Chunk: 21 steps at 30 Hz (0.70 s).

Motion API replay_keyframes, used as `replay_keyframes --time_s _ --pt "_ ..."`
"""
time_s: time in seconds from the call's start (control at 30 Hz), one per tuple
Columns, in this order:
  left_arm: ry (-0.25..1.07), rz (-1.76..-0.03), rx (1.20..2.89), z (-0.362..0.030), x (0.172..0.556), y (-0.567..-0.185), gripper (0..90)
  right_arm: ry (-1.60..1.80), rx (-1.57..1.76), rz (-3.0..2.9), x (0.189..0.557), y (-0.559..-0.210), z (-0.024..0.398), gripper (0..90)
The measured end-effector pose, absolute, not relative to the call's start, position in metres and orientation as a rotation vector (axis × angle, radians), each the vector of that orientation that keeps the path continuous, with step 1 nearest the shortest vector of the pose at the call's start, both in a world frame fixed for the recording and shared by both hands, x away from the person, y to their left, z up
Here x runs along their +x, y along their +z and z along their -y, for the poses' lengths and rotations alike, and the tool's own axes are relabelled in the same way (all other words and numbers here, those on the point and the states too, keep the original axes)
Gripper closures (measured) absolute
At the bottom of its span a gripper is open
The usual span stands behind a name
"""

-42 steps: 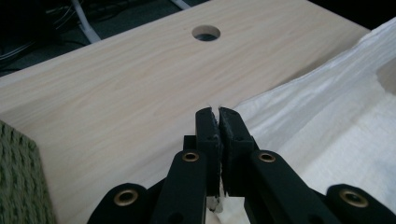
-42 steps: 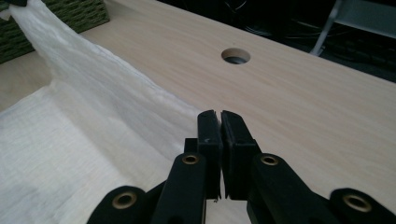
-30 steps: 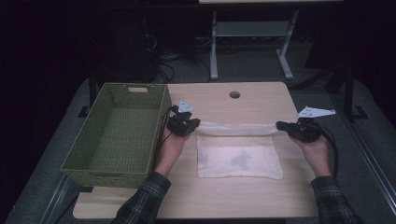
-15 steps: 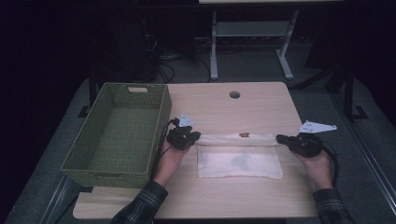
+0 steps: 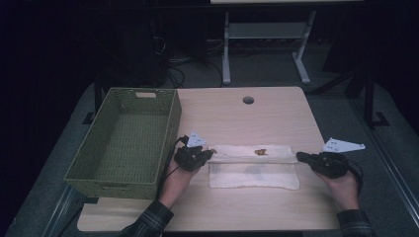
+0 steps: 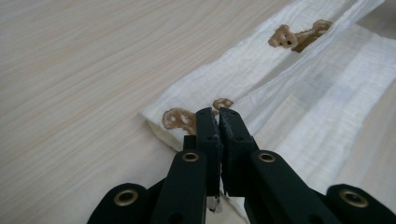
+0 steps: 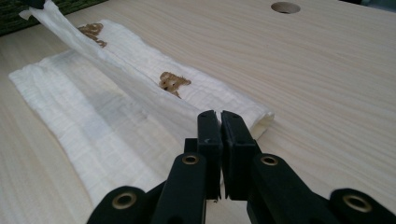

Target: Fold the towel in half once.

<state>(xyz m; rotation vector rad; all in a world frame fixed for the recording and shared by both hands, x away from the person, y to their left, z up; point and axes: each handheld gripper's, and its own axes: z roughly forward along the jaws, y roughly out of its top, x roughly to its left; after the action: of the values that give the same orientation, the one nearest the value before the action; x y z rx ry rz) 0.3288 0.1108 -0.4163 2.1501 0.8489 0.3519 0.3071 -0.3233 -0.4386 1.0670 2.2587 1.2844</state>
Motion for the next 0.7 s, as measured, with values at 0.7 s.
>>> replay_keyframes --time_s 0.7 --pt "0.267 -0.803 2.301 -0.109 0.302 -0.443 87.2 1.219 1.059 -2.366 0.271 -0.454 0.318 86.7"
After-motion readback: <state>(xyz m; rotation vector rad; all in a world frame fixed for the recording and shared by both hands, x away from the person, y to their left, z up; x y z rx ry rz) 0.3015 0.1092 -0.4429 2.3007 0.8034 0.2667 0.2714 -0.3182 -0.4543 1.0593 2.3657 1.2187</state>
